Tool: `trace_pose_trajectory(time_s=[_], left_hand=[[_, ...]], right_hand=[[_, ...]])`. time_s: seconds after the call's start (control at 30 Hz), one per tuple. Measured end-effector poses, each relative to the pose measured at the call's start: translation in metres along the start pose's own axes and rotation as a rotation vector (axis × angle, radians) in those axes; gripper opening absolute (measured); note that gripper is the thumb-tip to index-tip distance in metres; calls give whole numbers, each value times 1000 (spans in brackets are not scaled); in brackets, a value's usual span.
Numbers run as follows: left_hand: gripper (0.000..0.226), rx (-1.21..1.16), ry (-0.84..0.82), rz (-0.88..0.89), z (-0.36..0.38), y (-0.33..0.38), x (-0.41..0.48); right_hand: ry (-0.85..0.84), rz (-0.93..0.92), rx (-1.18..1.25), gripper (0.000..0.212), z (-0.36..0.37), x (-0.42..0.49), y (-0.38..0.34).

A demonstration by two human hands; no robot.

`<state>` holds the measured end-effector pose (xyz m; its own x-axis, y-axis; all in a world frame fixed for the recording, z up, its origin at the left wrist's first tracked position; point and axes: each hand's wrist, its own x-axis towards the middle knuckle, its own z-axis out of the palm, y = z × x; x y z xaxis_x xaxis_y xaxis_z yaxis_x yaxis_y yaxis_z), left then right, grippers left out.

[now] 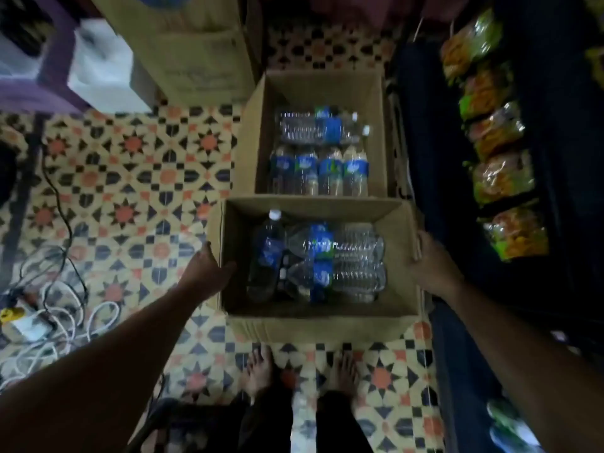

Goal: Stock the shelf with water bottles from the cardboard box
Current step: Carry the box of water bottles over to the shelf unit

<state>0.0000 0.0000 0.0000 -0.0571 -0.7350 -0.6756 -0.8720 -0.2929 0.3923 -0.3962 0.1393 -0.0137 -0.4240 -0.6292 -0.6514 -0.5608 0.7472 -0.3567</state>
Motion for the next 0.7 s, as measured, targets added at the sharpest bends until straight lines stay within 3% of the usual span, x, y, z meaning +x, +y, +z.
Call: trace_pose_trajectory(time_s=[0.13, 0.27, 0.33, 0.43, 0.57, 0.7], left_hand=[[76, -8, 51, -145, 23, -15, 27], [75, -133, -25, -204, 40, -20, 45], [77, -266, -51, -226, 45, -26, 59], [86, -378, -7, -229, 54, -35, 78], [50, -216, 78, -187, 58, -32, 81], [38, 104, 127, -84, 54, -33, 77]], right_hand=[[64, 203, 92, 90, 24, 26, 20], [51, 286, 147, 90, 42, 34, 27], [44, 335, 162, 84, 49, 45, 33], [81, 361, 156, 58, 57, 61, 40], [101, 395, 171, 46, 60, 76, 51], [-30, 295, -140, 50, 46, 77, 58]])
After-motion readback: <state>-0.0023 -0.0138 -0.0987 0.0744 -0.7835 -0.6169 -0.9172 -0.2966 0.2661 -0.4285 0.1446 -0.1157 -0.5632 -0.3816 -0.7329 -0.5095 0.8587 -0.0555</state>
